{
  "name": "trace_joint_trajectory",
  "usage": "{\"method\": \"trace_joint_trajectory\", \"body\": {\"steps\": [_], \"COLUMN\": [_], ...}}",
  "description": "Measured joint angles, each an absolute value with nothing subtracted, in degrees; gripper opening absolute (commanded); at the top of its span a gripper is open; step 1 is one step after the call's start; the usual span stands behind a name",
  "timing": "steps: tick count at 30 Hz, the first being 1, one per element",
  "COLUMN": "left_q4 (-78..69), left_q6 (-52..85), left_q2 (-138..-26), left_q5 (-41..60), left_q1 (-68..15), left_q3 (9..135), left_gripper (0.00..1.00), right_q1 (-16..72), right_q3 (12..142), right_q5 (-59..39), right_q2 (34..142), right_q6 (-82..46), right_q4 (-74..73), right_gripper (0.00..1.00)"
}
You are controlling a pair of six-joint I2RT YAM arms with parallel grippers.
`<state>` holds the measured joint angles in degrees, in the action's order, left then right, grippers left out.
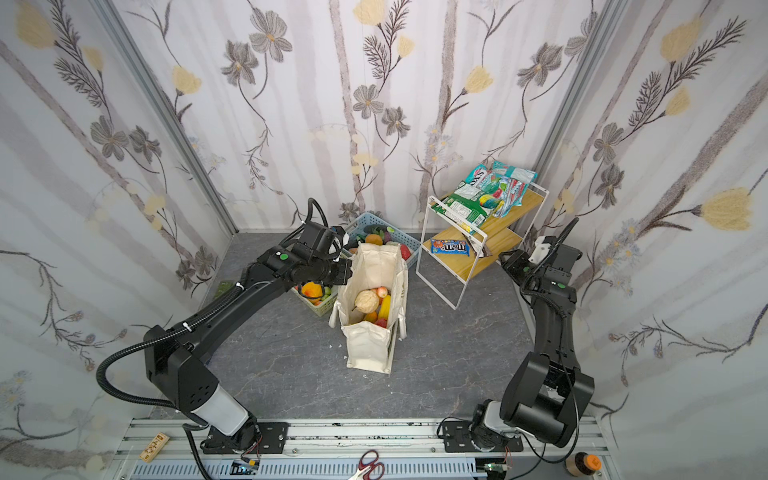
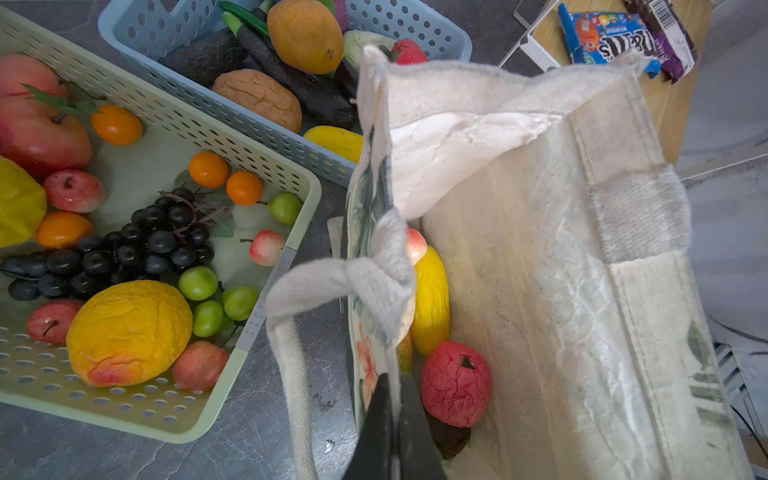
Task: Place the food into the grocery bag and tie it
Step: 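Move the right gripper to the shelf toward the brown snack bar packet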
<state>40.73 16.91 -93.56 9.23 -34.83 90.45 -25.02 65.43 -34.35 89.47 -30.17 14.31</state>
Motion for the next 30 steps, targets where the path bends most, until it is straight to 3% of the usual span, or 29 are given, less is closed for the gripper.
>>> {"method": "trace_joint_trajectory", "body": {"steps": [10,30], "left_q4": [40.4,40.4], "left_q6": [16.9,18.5], "left_q2": [-94.7,-95.1], "left_q5": [10.1,10.5], "left_q1": [-34.8,-35.1], "left_q3": [91.0,91.4], "left_gripper": [0.00,0.00], "right_q1": [-20.9,-17.2], "right_q3": [68.0,71.9], "right_q5": [-30.8,-25.1], "right_q2": [95.7,105.4], "right_q6": [-27.7,-17.2], "right_q4": [8.9,2.6], "right_gripper": [0.51,0.53]}}
